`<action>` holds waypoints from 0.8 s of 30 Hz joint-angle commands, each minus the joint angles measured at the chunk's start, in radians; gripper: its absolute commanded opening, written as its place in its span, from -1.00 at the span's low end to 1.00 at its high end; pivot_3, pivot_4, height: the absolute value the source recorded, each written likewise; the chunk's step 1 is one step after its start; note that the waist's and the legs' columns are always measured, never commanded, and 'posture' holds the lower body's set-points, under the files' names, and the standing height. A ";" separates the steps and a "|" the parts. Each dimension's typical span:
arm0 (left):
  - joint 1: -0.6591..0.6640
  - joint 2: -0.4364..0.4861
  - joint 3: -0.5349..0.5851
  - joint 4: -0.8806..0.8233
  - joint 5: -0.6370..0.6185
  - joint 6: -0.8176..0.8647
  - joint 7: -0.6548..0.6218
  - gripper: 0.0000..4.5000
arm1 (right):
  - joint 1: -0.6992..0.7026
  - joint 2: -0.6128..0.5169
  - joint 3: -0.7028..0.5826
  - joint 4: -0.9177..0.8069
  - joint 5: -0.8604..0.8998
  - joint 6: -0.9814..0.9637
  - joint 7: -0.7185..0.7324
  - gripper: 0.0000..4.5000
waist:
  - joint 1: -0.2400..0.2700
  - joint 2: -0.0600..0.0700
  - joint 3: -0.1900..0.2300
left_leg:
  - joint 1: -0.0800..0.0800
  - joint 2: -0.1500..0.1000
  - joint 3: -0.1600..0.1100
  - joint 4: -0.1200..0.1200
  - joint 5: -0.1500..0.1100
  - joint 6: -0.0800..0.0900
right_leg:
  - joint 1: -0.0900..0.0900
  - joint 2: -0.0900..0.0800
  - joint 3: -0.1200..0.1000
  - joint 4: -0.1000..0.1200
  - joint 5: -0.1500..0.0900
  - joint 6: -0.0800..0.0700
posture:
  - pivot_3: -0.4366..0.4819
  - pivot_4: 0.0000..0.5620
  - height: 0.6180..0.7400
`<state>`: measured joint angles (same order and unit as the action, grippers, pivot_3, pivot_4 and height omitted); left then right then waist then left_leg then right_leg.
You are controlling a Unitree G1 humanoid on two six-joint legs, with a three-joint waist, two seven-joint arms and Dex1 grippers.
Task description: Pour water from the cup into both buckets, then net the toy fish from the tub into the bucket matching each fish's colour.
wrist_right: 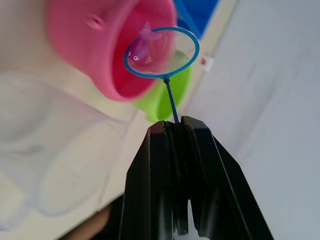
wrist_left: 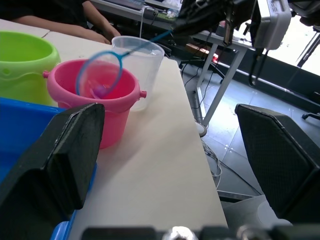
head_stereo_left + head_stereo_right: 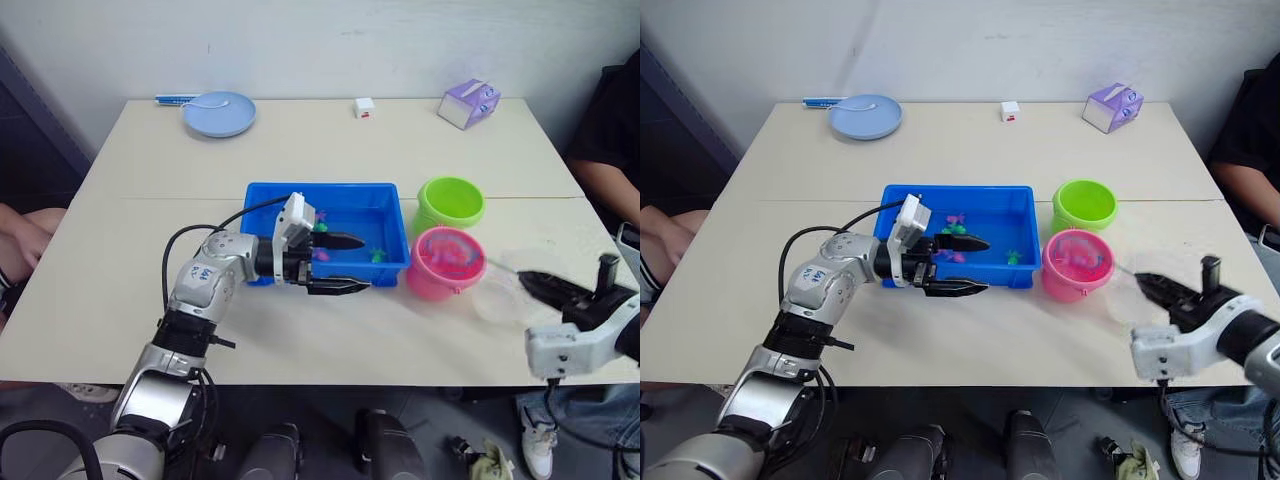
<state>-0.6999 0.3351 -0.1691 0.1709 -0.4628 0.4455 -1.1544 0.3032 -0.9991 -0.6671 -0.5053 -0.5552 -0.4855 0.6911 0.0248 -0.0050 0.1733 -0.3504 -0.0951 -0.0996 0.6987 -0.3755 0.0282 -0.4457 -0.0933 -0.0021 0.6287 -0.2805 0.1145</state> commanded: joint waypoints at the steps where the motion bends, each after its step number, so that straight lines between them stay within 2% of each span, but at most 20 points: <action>1: -0.024 0.001 0.014 -0.008 0.002 -0.012 -0.006 1.00 | 0.005 -0.015 -0.043 0.009 -0.002 -0.056 -0.021 -0.65 | 0.000 0.000 0.000 | 0.000 0.000 0.000 0.000 0.000 0.000 | 0.000 0.000 0.000 0.000 0.000 0.000 | -0.05 -0.47 1.00; 6: -0.028 -0.003 0.014 -0.004 0.002 -0.012 -0.005 1.00 | 0.068 -0.009 -0.005 0.003 -0.024 -0.131 -0.019 -0.65 | 0.003 0.000 0.000 | -0.001 -0.001 0.000 0.001 0.000 0.000 | 0.000 0.000 0.000 0.000 0.000 0.000 | -0.05 -0.47 1.00; 13: -0.038 -0.004 0.015 0.005 0.003 -0.012 -0.011 1.00 | -0.017 -0.056 -0.104 0.089 -0.080 -0.183 -0.104 -0.65 | -0.001 0.000 0.000 | 0.000 -0.001 0.001 0.000 0.000 0.001 | 0.000 0.000 0.001 0.000 0.000 0.001 | -0.05 -0.47 1.00; 17: -0.045 -0.010 0.013 0.017 0.006 -0.021 -0.012 1.00 | 0.039 -0.034 -0.062 0.098 -0.067 -0.213 -0.088 -0.65 | 0.004 0.000 0.000 | 0.000 0.000 0.000 0.000 0.000 0.001 | 0.000 0.000 0.000 -0.001 0.000 0.000 | -0.05 -0.47 1.00; 20: -0.042 -0.011 0.013 0.018 0.005 -0.026 -0.012 1.00 | 0.029 0.020 -0.047 0.084 -0.004 -0.117 -0.080 -0.65 | 0.001 0.000 0.000 | -0.001 -0.001 0.000 0.000 0.000 0.001 | 0.000 0.000 0.001 -0.001 0.000 0.001 | -0.05 -0.47 1.00; 24: -0.017 0.014 0.021 0.011 0.014 -0.028 -0.006 1.00 | -0.034 0.125 0.034 -0.036 0.374 0.216 0.005 -0.65 | -0.004 0.000 0.000 | 0.000 0.000 0.001 0.000 0.000 0.001 | 0.001 -0.001 0.002 -0.001 0.001 0.001 | -0.05 -0.47 1.00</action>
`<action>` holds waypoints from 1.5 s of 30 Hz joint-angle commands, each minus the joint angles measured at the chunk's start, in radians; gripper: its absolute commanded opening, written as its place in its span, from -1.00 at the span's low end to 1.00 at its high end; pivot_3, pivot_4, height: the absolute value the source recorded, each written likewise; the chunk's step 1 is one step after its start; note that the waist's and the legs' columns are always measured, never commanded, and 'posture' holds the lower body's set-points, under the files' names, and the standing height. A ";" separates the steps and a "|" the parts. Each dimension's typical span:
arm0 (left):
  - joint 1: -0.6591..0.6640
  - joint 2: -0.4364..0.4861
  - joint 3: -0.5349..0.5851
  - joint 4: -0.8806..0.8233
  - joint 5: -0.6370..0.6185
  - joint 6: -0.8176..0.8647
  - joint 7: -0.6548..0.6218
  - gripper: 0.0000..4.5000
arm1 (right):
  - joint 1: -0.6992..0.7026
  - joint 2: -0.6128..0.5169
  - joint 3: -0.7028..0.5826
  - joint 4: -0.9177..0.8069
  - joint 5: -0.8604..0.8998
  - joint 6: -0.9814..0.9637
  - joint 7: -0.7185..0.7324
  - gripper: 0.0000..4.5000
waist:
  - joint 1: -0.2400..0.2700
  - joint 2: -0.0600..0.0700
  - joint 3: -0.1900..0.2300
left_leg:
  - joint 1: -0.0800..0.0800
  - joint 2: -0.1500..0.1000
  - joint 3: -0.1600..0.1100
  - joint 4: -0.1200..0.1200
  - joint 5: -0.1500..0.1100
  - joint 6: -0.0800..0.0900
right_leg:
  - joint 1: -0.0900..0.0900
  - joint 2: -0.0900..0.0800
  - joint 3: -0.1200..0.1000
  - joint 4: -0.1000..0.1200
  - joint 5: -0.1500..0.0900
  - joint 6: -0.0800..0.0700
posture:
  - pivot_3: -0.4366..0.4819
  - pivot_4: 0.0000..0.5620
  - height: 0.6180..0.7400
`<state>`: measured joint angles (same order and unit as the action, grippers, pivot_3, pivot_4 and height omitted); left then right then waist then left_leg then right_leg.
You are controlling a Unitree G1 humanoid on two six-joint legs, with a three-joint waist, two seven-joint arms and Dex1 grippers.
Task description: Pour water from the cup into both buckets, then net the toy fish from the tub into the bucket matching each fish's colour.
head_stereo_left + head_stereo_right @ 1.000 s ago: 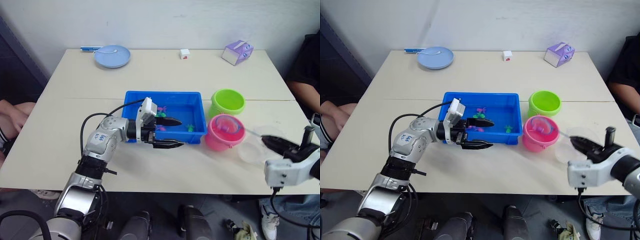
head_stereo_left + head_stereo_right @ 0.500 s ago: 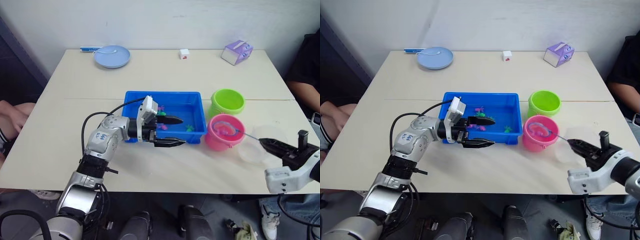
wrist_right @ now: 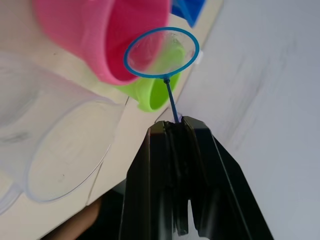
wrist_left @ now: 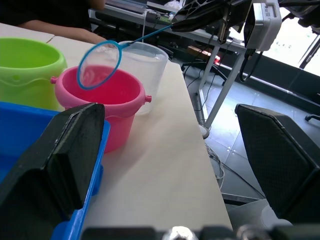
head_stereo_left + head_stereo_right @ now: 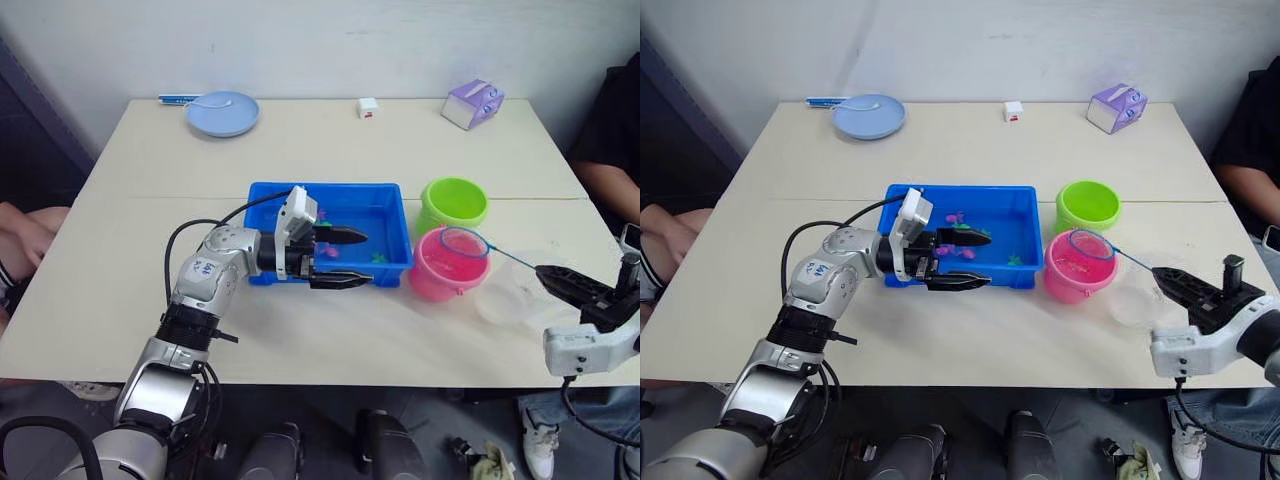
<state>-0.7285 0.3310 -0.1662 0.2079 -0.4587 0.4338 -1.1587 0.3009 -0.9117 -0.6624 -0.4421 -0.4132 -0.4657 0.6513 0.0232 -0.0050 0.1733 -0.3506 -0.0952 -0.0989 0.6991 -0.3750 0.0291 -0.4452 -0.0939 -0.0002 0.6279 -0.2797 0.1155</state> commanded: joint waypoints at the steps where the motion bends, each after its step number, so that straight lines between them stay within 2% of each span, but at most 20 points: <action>1: 0.016 0.026 0.024 -0.027 0.011 -0.015 0.003 1.00 | -0.052 0.051 0.046 -0.129 0.287 0.273 0.057 -0.65 | -0.004 0.000 0.000 | 0.000 0.001 0.000 0.000 0.000 0.000 | 0.000 0.000 0.000 0.000 0.000 0.000 | -0.05 -0.47 1.00; 6: 0.060 0.079 0.072 -0.059 0.007 0.010 0.050 1.00 | -0.169 0.065 0.192 -0.225 0.482 0.612 0.094 -0.65 | -0.001 0.000 0.000 | 0.000 0.001 -0.001 0.000 0.000 -0.001 | 0.000 0.000 0.000 0.000 0.000 0.000 | -0.05 -0.47 1.00; 11: 0.135 0.127 0.129 -0.142 -0.015 0.061 0.117 1.00 | -0.336 0.072 0.406 -0.227 0.519 0.829 0.083 -0.65 | 0.002 0.000 0.000 | 0.000 0.001 -0.001 0.000 0.000 -0.001 | -0.001 0.000 -0.001 0.000 0.000 -0.001 | -0.05 -0.47 1.00; 15: 0.228 0.182 0.190 -0.227 -0.025 0.108 0.173 1.00 | -0.498 0.120 0.590 -0.168 0.490 0.954 0.055 -0.65 | 0.000 0.000 0.000 | -0.001 0.001 -0.002 0.000 0.000 -0.001 | -0.001 -0.001 -0.001 -0.001 0.000 -0.001 | -0.05 -0.47 1.00; 19: 0.296 0.202 0.239 -0.301 -0.045 0.154 0.235 1.00 | -0.588 0.140 0.729 -0.072 0.383 0.932 0.024 -0.65 | 0.002 0.000 0.000 | -0.001 0.001 -0.002 -0.001 0.000 -0.001 | -0.002 -0.001 -0.002 -0.001 0.000 -0.001 | -0.05 -0.47 1.00; 24: 0.357 0.214 0.266 -0.374 -0.054 0.188 0.281 1.00 | -0.655 0.141 0.840 0.062 0.238 0.817 -0.026 -0.65 | 0.002 0.000 0.000 | -0.002 -0.001 -0.002 0.000 0.000 -0.001 | -0.002 -0.002 -0.003 -0.001 0.000 -0.001 | -0.05 -0.47 1.00; 34: 0.370 0.232 0.283 -0.411 -0.074 0.210 0.317 1.00 | -0.685 0.119 0.918 0.180 0.095 0.643 -0.012 -0.65 | -0.002 0.001 0.000 | -0.002 0.000 -0.002 -0.001 0.000 -0.001 | -0.003 -0.001 -0.003 -0.001 0.000 -0.001 | -0.05 -0.47 1.00; 40: 0.366 0.227 0.273 -0.408 -0.071 0.202 0.321 1.00 | -0.656 0.144 0.901 0.141 0.130 0.641 0.032 -0.65 | -0.002 0.001 0.000 | -0.002 0.000 -0.002 -0.001 0.000 -0.001 | -0.002 -0.001 -0.003 -0.001 0.000 -0.001 | -0.05 -0.47 1.00; 45: 0.362 0.218 0.263 -0.399 -0.067 0.192 0.319 1.00 | -0.629 0.192 0.853 0.108 0.208 0.728 0.053 -0.65 | -0.001 0.000 0.000 | -0.002 0.000 -0.002 -0.001 0.000 -0.001 | -0.002 -0.001 -0.003 -0.001 0.000 -0.001 | -0.05 -0.47 1.00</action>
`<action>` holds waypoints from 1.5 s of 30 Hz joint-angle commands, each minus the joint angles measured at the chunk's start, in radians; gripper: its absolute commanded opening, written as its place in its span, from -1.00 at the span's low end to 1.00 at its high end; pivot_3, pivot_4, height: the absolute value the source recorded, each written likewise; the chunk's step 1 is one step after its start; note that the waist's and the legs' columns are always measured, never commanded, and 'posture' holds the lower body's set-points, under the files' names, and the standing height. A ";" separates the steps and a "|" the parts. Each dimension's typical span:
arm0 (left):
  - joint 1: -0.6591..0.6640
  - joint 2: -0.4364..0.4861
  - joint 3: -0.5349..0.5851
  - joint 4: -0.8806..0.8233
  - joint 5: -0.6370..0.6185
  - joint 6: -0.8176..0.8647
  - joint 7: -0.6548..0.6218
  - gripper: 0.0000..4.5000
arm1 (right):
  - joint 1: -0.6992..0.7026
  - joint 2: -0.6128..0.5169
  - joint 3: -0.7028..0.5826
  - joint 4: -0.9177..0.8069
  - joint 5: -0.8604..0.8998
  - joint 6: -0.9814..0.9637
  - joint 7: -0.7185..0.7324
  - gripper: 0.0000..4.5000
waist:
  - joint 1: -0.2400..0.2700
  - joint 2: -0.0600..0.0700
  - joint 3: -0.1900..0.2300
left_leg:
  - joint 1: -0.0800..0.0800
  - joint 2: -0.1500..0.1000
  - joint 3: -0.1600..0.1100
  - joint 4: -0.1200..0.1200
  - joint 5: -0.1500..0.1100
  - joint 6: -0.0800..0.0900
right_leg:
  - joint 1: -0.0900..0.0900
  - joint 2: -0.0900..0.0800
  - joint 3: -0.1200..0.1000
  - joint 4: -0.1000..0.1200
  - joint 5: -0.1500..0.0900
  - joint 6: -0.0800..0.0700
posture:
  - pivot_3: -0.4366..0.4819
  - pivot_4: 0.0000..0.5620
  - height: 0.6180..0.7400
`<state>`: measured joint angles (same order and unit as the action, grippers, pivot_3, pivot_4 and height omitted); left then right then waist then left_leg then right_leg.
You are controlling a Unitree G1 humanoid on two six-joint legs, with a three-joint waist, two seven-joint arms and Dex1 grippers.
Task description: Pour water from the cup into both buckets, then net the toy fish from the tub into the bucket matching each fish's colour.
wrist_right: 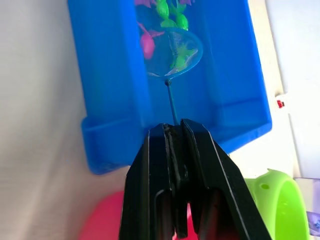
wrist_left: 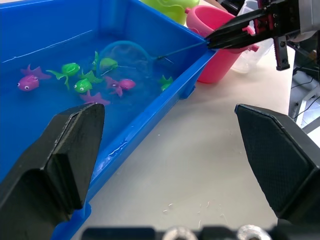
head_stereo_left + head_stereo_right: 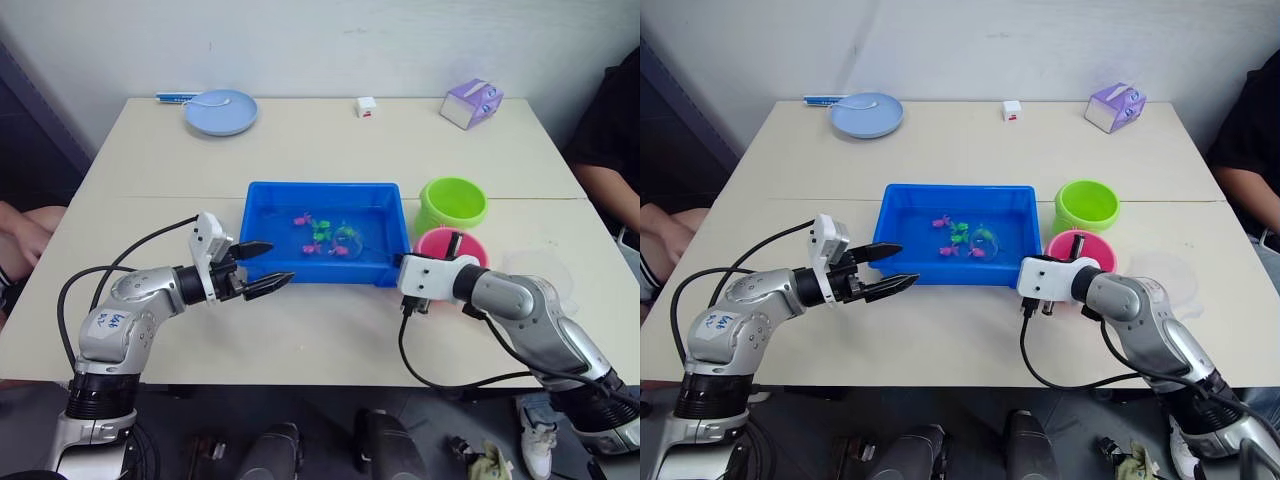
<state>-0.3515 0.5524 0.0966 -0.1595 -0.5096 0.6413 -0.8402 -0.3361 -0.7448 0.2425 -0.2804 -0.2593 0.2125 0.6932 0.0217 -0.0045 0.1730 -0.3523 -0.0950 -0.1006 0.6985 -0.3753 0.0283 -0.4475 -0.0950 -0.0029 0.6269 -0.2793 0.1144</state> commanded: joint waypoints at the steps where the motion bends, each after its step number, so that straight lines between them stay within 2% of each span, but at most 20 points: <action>1: -0.015 -0.005 -0.001 -0.030 -0.015 -0.018 0.000 1.00 | 0.011 0.047 -0.070 -0.065 0.084 0.085 0.012 -0.65 | 0.000 0.000 0.000 | 0.000 0.000 0.000 0.000 0.000 0.000 | 0.000 0.000 0.000 0.000 0.000 0.000 | -0.05 -0.47 1.00; 5: -0.022 -0.013 -0.007 -0.018 -0.013 -0.026 -0.002 1.00 | 0.020 0.130 -0.149 -0.129 0.237 0.285 0.036 -0.65 | 0.000 0.000 0.000 | 0.000 0.001 -0.001 0.000 0.000 0.000 | 0.000 0.000 0.000 0.000 0.000 0.000 | -0.05 -0.47 1.00; 14: -0.046 -0.035 -0.024 -0.010 -0.040 -0.016 -0.033 1.00 | 0.069 0.172 -0.301 -0.276 0.436 0.534 0.009 -0.65 | 0.002 0.000 0.000 | 0.000 0.000 -0.001 0.000 0.000 0.000 | 0.000 0.000 0.000 0.000 0.000 0.000 | -0.05 -0.47 1.00; 19: -0.091 -0.074 -0.074 0.012 -0.043 -0.022 -0.062 1.00 | 0.162 0.170 -0.432 -0.448 0.522 0.607 -0.030 -0.65 | 0.007 0.000 0.000 | -0.001 0.000 -0.002 0.000 0.000 0.000 | 0.000 0.000 -0.002 0.000 0.000 0.000 | -0.05 -0.47 1.00; 24: -0.132 -0.105 -0.127 0.028 -0.040 -0.023 -0.107 1.00 | 0.243 0.174 -0.570 -0.563 0.536 0.641 -0.107 -0.65 | 0.005 0.000 0.000 | -0.001 0.000 -0.002 0.000 0.000 0.000 | 0.001 0.000 -0.002 0.000 0.000 0.000 | -0.05 -0.47 1.00; 29: -0.189 -0.147 -0.185 0.085 -0.027 -0.047 -0.159 1.00 | 0.392 0.149 -0.774 -0.684 0.508 0.645 -0.141 -0.65 | 0.007 0.000 0.000 | -0.001 0.000 -0.002 0.000 0.000 0.000 | 0.001 0.000 -0.001 0.000 0.000 0.000 | -0.05 -0.47 1.00; 32: -0.226 -0.168 -0.204 0.138 -0.018 -0.067 -0.183 1.00 | 0.493 0.114 -0.857 -0.716 0.469 0.607 -0.130 -0.65 | 0.008 0.000 0.000 | -0.001 -0.001 -0.002 0.000 0.000 0.000 | 0.001 0.000 -0.001 0.000 0.000 0.000 | -0.05 -0.47 1.00; 37: -0.281 -0.199 -0.235 0.237 0.009 -0.119 -0.230 1.00 | 0.666 0.004 -0.900 -0.719 0.328 0.452 -0.089 -0.65 | 0.004 0.000 0.000 | 0.001 -0.001 0.000 -0.001 0.000 0.000 | 0.001 0.000 0.000 0.000 0.000 0.000 | -0.05 -0.47 1.00; 41: -0.304 -0.218 -0.238 0.276 0.019 -0.141 -0.245 1.00 | 0.840 -0.104 -0.893 -0.665 0.063 0.165 -0.077 -0.65 | 0.005 0.000 0.000 | 0.001 0.000 0.001 -0.001 0.000 0.000 | 0.001 0.001 0.001 0.000 0.000 0.000 | -0.05 -0.47 1.00; 45: -0.313 -0.227 -0.238 0.298 0.027 -0.157 -0.256 1.00 | 0.942 -0.144 -0.909 -0.591 -0.132 -0.111 -0.101 -0.65 | 0.006 0.000 0.000 | 0.001 -0.001 0.001 -0.001 0.000 0.000 | 0.001 0.001 0.002 0.000 0.000 0.000 | -0.05 -0.47 1.00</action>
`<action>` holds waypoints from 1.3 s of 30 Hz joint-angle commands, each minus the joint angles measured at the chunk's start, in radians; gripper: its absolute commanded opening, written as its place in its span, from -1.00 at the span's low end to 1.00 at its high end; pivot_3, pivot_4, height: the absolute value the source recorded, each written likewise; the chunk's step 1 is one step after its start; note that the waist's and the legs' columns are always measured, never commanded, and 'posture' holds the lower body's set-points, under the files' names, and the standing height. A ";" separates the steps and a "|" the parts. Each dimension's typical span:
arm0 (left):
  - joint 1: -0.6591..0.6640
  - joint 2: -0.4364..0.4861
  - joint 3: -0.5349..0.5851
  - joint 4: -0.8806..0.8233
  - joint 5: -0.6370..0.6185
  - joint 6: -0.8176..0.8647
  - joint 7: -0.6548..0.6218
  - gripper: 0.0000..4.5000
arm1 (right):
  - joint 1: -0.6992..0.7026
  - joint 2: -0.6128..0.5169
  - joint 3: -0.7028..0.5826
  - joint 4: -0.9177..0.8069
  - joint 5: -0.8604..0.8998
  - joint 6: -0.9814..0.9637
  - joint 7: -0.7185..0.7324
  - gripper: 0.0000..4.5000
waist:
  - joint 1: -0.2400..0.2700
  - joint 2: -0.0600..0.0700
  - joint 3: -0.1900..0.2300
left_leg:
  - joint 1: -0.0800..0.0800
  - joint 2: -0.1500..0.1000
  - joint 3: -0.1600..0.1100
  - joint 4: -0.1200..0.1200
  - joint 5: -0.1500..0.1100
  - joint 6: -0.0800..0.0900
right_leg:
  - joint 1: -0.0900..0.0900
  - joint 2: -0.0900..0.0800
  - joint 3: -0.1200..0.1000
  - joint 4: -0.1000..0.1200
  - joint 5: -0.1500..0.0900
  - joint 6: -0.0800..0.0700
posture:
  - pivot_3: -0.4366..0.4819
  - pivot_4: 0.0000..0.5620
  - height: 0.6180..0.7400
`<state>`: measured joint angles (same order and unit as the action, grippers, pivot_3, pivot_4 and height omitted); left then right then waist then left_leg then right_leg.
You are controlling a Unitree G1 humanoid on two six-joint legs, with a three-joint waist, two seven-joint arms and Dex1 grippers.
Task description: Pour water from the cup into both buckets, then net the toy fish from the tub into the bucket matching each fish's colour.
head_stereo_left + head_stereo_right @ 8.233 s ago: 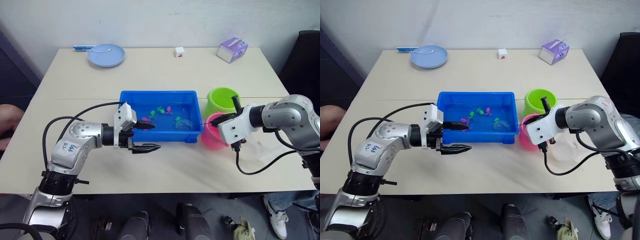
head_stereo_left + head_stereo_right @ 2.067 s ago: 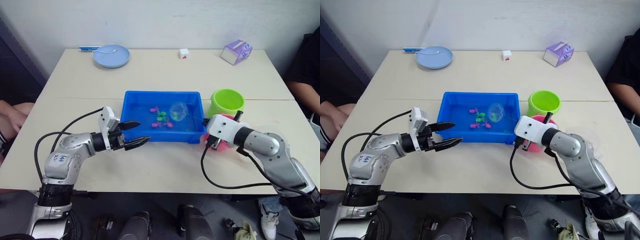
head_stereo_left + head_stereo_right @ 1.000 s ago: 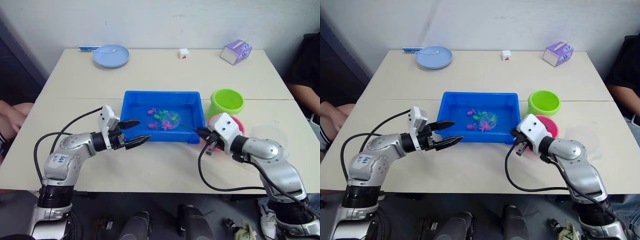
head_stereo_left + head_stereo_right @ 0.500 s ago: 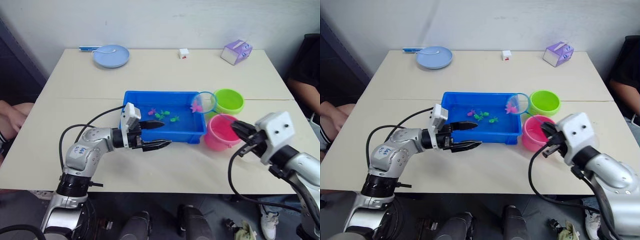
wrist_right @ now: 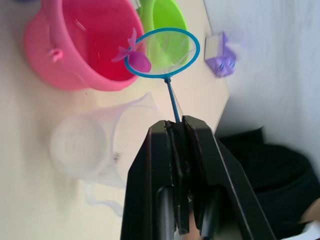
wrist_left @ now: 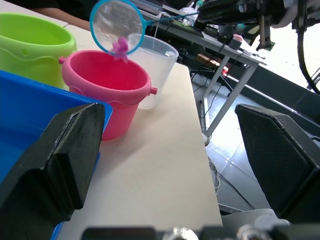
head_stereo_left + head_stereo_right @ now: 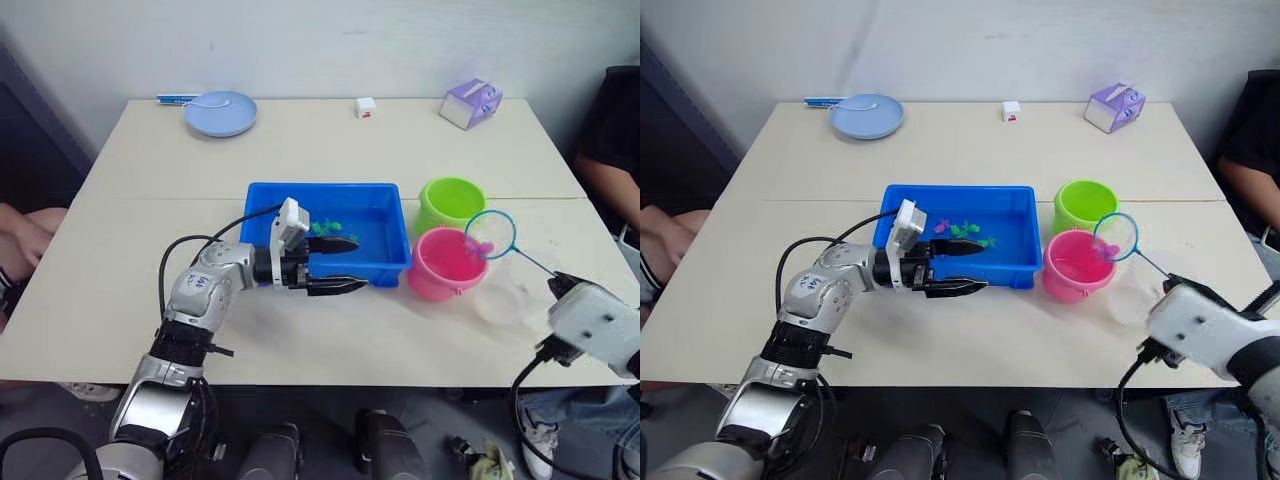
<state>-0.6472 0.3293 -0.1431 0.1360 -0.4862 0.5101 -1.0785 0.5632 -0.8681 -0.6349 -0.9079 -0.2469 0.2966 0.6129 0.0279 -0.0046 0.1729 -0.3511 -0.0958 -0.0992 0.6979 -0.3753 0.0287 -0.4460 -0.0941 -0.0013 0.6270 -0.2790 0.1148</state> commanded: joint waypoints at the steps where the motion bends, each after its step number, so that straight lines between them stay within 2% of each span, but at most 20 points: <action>1: -0.019 -0.007 0.003 0.006 0.005 -0.028 -0.019 1.00 | 0.057 -0.022 -0.033 0.057 -0.178 -0.251 -0.026 -0.65 | 0.000 0.000 0.000 | 0.000 0.000 0.000 0.000 0.000 0.000 | 0.000 0.000 0.000 0.000 0.000 0.000 | -0.05 -0.47 1.00; 7: -0.023 -0.011 0.006 0.018 0.011 -0.041 -0.024 1.00 | 0.033 -0.018 -0.033 0.144 -0.278 -0.438 -0.042 -0.65 | -0.001 0.000 0.000 | 0.000 0.000 0.000 0.000 0.000 0.000 | 0.000 0.000 0.000 0.000 0.000 0.000 | -0.05 -0.47 1.00; 10: -0.020 -0.013 0.009 0.016 0.014 -0.044 -0.021 1.00 | 0.008 -0.017 -0.007 0.171 -0.274 -0.492 -0.029 -0.65 | -0.001 0.000 0.000 | 0.000 0.000 0.000 0.000 0.000 0.000 | 0.000 0.000 0.000 0.000 0.000 0.000 | -0.05 -0.47 1.00; 12: -0.018 -0.014 0.009 0.013 0.014 -0.044 -0.021 1.00 | 0.010 -0.012 0.037 0.170 -0.240 -0.519 0.006 -0.65 | -0.001 0.000 0.000 | 0.000 0.000 0.000 0.000 0.000 0.000 | 0.000 0.000 0.000 0.000 0.000 0.000 | -0.05 -0.47 1.00; 18: -0.013 -0.011 0.016 0.006 0.015 -0.043 -0.013 1.00 | -0.113 -0.030 -0.041 0.239 -0.318 -0.550 -0.042 -0.65 | -0.001 0.000 0.000 | 0.000 -0.001 0.000 0.001 0.000 0.000 | 0.000 0.000 0.001 0.000 0.000 0.001 | -0.05 -0.47 1.00; 23: -0.009 -0.011 0.018 0.001 0.017 -0.044 -0.005 1.00 | -0.109 -0.017 0.000 0.263 -0.277 -0.588 0.008 -0.65 | 0.001 0.000 0.000 | 0.000 0.001 -0.001 0.000 0.000 0.000 | 0.000 0.001 0.000 0.000 0.000 0.000 | -0.05 -0.47 1.00; 28: -0.001 -0.003 0.023 0.000 0.023 -0.048 0.005 1.00 | -0.163 0.071 0.034 0.219 -0.081 -0.468 0.049 -0.65 | -0.002 0.000 0.000 | 0.000 0.000 0.000 0.001 0.000 0.000 | 0.001 0.000 0.001 0.000 0.000 0.000 | -0.05 -0.47 1.00; 32: 0.020 0.022 0.042 -0.004 0.029 -0.041 0.033 1.00 | -0.328 0.179 0.169 0.105 0.184 -0.123 0.065 -0.65 | -0.009 0.001 0.000 | 0.001 0.003 -0.001 0.001 0.000 -0.001 | 0.001 0.001 0.000 0.000 0.001 0.000 | -0.05 -0.47 1.00; 39: 0.103 0.115 0.126 -0.078 0.015 -0.006 0.098 1.00 | -0.608 0.214 0.462 0.157 0.222 0.161 0.040 -0.65 | -0.006 0.001 0.000 | 0.001 0.002 -0.001 0.000 0.000 -0.001 | -0.001 0.001 0.001 0.000 0.000 0.000 | -0.05 -0.47 1.00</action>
<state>-0.5482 0.4300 -0.0508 0.1090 -0.4613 0.5024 -0.9939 -0.0278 -0.6538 -0.1961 -0.7486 -0.0302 0.4247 0.6651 0.0219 -0.0037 0.1725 -0.3508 -0.0937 -0.1004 0.6981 -0.3752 0.0277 -0.4467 -0.0932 -0.0007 0.6269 -0.2786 0.1143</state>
